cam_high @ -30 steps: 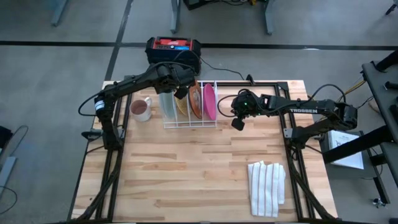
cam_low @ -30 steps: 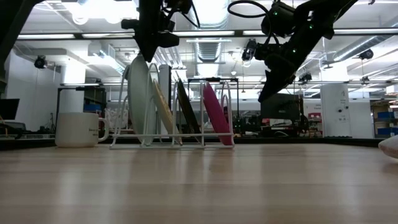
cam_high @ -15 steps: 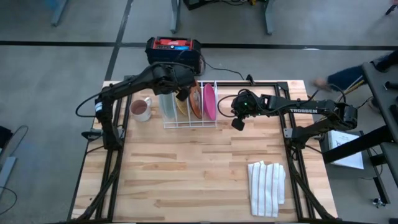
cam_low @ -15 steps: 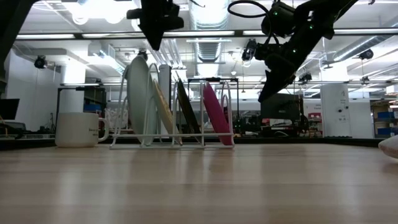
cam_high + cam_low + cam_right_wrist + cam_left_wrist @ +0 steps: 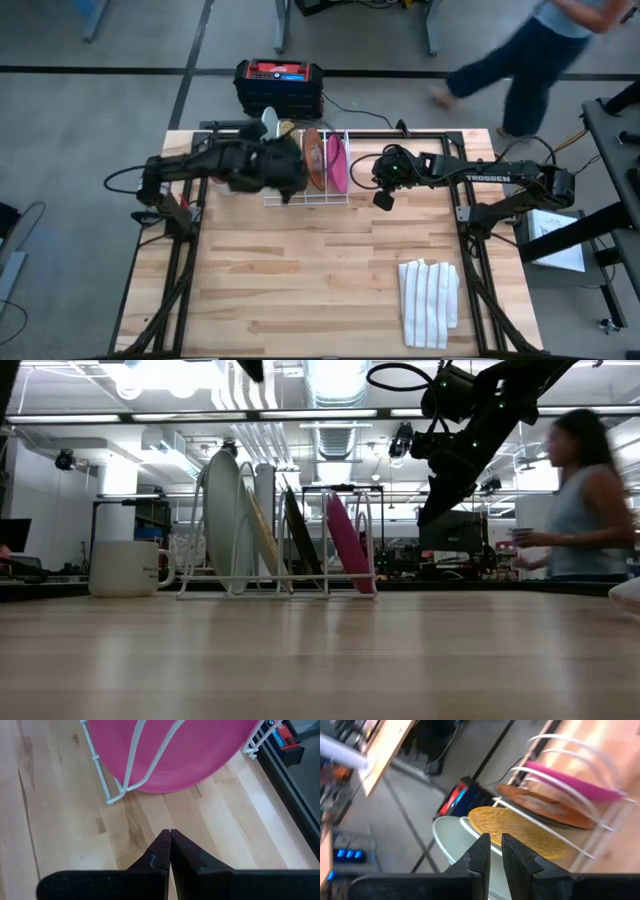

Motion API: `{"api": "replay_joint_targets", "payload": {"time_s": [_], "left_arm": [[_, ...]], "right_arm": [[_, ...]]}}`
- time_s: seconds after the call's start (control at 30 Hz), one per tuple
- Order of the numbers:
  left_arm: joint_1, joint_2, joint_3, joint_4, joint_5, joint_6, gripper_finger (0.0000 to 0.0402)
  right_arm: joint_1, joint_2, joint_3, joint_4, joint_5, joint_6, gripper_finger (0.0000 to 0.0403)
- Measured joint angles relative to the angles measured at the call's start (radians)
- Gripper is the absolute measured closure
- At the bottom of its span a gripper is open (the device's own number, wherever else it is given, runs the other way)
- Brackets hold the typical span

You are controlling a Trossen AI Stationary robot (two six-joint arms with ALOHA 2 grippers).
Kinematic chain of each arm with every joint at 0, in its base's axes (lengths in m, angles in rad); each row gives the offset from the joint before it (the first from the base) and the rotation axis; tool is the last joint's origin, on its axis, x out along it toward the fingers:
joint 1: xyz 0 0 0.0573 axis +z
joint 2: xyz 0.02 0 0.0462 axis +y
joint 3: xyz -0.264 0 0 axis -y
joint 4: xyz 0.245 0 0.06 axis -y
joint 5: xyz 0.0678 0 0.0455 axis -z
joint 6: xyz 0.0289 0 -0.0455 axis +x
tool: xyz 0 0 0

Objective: Sort dishes
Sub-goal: Return to Home Position

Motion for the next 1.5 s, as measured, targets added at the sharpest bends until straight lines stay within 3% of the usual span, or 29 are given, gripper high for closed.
{"api": "replay_joint_targets", "payload": {"time_s": [0.17, 0.43, 0.57, 0.77, 0.93, 1.07, 1.13, 1.3, 1.5], "left_arm": [[-0.131, -0.090, -0.076, 0.000, -0.030, -0.035, 0.0365], [-0.327, -0.270, -0.324, 0.027, -0.157, -0.180, 0.0365], [-0.409, -0.338, -0.472, 0.102, -0.201, -0.179, 0.0365], [-0.546, -0.429, -0.683, 0.231, -0.261, -0.130, 0.0365], [-0.670, -0.495, -0.827, 0.318, -0.291, -0.128, 0.0365], [-0.743, -0.529, -0.922, 0.351, -0.293, -0.220, 0.0365], [-0.751, -0.539, -0.968, 0.357, -0.294, -0.302, 0.0365], [-0.753, -0.530, -1.108, 0.387, -0.277, -0.428, 0.0365], [-0.754, -0.517, -1.256, 0.503, -0.313, -0.518, 0.0365]], "right_arm": [[0.000, 0.000, 0.000, 0.006, 0.000, 0.001, 0.0403], [0.000, 0.000, 0.000, 0.064, -0.005, 0.000, 0.0403], [0.000, 0.000, -0.004, 0.121, -0.041, -0.041, 0.0403], [0.010, 0.000, -0.042, 0.270, -0.177, -0.111, 0.0403], [0.048, -0.002, -0.063, 0.300, -0.183, -0.156, 0.0403], [0.064, -0.003, -0.086, 0.395, -0.183, -0.135, 0.0403], [0.064, 0.000, -0.092, 0.436, -0.146, -0.101, 0.0403], [0.065, 0.031, -0.094, 0.450, 0.133, 0.001, 0.0403], [0.059, 0.092, -0.093, 0.567, 0.157, 0.061, 0.0403]]}}
